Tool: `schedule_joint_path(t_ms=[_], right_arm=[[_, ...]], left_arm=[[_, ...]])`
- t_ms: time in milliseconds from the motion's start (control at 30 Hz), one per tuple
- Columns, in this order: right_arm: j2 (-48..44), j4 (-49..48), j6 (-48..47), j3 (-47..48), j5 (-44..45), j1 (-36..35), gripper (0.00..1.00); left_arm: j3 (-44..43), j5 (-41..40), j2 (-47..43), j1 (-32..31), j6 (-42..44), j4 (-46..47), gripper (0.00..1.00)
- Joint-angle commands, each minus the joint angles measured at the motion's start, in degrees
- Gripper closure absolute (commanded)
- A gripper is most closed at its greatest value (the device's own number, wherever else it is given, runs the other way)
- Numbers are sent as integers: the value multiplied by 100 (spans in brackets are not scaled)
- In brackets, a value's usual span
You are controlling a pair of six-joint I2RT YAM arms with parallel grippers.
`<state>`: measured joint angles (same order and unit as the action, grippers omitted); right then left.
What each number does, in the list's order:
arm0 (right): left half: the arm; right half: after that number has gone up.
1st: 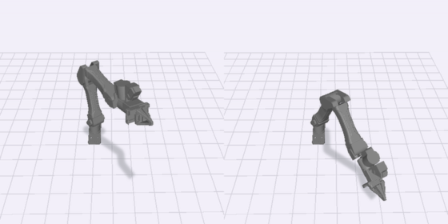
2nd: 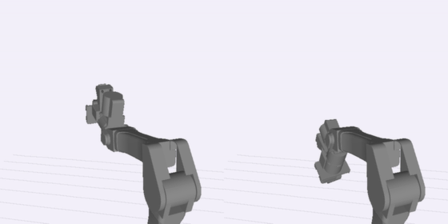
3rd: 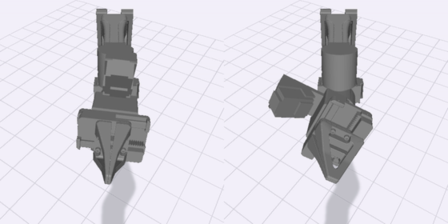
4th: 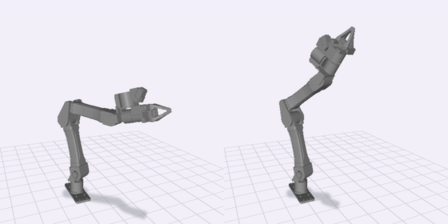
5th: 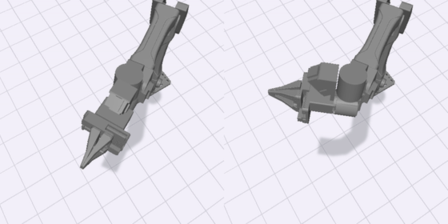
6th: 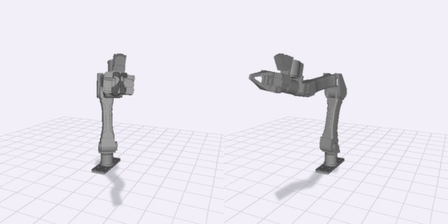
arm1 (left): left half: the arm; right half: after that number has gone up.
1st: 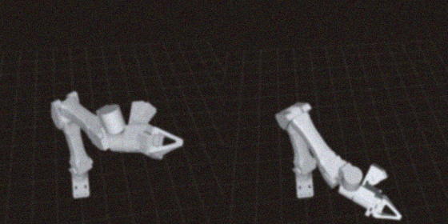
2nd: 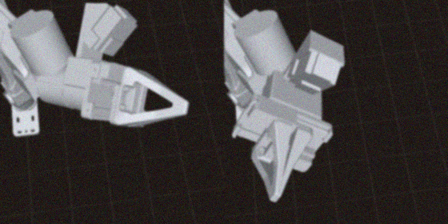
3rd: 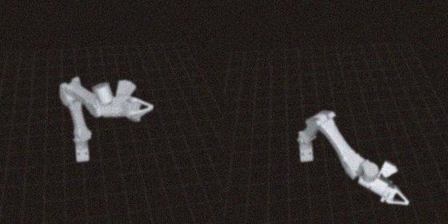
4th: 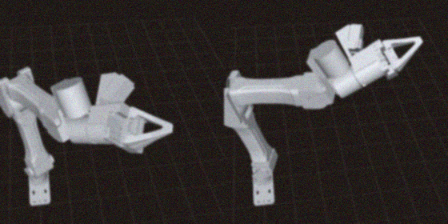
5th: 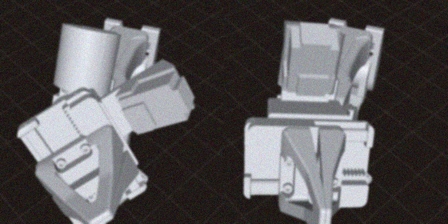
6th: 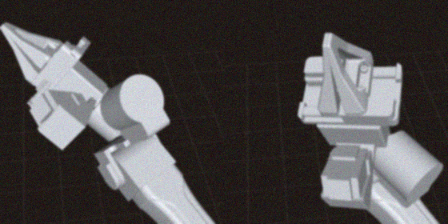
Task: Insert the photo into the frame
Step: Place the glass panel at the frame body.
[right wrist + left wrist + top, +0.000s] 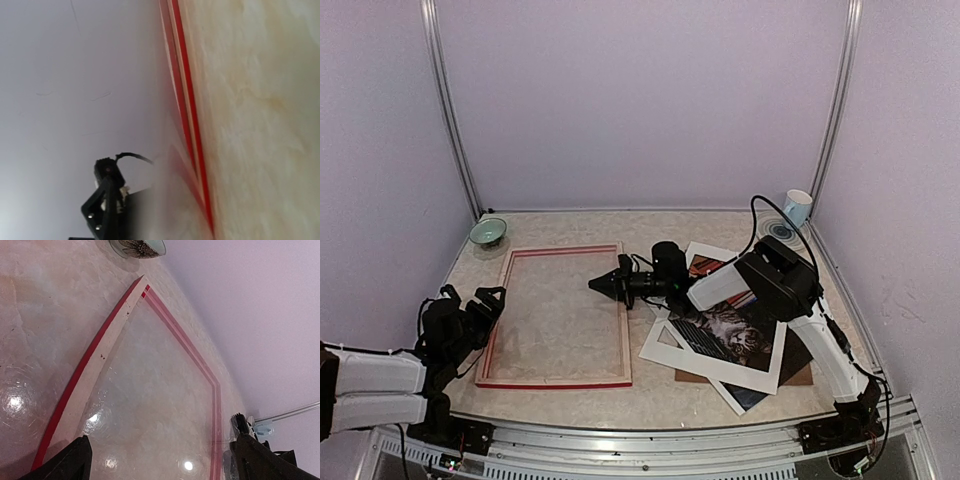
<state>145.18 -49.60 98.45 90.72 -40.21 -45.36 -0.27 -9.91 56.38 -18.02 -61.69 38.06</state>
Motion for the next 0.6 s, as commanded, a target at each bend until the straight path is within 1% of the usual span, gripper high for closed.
schedule_joint_path(t_ms=[0,367,567], right_arm=[[141,-501,611,-133,-39,-104,99],[50,-990,1041,-164,37,-76,99],[-80,-664,773,-182,56,-49,99]], left_arm=[[705,-37,69,-36,8,188,1],[735,-28,84,-52,8,197,1],[762,-54,19,-56,-10,198,1]])
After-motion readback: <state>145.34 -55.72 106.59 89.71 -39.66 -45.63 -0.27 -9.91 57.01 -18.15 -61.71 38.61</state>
